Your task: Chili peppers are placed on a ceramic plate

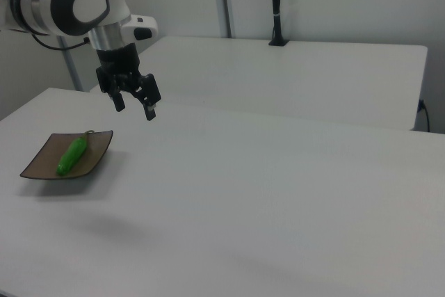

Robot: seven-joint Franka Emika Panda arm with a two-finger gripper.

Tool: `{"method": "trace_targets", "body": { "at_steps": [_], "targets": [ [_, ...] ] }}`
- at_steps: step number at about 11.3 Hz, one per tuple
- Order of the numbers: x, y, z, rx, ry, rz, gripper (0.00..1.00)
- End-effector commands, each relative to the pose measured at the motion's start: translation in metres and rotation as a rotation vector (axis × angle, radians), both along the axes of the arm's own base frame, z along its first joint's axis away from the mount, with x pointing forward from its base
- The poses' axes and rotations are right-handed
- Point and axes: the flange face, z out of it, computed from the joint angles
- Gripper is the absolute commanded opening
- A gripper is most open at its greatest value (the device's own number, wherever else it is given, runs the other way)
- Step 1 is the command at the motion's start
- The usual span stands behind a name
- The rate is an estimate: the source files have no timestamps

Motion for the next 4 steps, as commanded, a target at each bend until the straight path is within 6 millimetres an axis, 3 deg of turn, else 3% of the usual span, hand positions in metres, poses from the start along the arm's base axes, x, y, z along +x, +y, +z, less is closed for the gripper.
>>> {"method": "trace_targets", "body": {
  "at_steps": [1,4],
  "targets": [
    [-0.0084,-0.0016,0.0007,0.022,0.000,0.024,1.00],
    [-0.0089,-0.0033,0.0002,0.021,0.005,0.088,1.00]
  ]
}}
